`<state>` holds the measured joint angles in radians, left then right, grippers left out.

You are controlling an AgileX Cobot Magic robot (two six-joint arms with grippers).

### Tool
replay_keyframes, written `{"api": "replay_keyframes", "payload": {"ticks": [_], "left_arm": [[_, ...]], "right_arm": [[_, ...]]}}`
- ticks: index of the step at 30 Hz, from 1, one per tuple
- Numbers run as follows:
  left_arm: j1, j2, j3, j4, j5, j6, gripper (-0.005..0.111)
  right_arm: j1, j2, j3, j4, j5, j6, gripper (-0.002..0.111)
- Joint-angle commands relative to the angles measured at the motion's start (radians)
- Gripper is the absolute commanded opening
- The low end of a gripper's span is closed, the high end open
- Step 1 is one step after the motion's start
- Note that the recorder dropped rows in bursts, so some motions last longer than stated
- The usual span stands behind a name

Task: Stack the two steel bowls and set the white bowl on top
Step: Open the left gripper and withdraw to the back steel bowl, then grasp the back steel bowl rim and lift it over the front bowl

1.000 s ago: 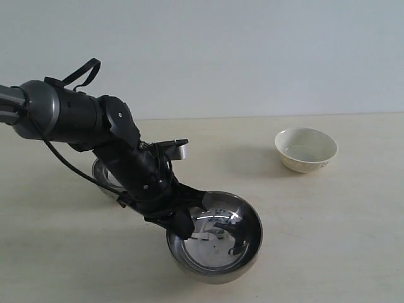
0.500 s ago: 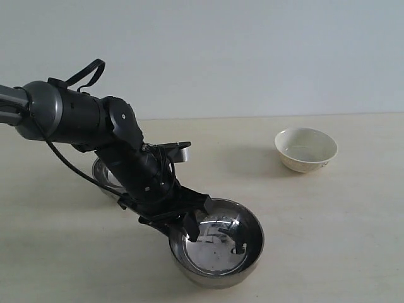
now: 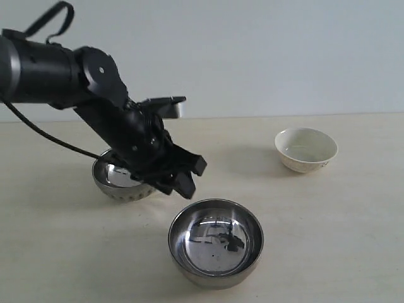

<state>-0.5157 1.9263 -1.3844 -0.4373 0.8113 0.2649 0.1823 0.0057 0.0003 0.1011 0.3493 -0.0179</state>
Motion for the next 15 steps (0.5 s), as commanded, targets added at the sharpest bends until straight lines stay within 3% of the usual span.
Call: {"api": "replay_keyframes", "payload": {"ticks": [1, 6, 15], "left_arm": [[0.080, -0.074, -0.012, 0.147, 0.007, -0.102, 0.043], [0.248, -0.075, -0.012, 0.203, -0.014, -0.130, 0.043], [0.329, -0.036, -0.012, 0.236, -0.108, -0.114, 0.043]], "right_arm": [[-0.004, -0.006, 0.000, -0.007, -0.008, -0.002, 0.000], [-0.004, -0.006, 0.000, -0.007, -0.008, -0.002, 0.000], [-0.004, -0.006, 0.000, -0.007, -0.008, -0.002, 0.000]]}}
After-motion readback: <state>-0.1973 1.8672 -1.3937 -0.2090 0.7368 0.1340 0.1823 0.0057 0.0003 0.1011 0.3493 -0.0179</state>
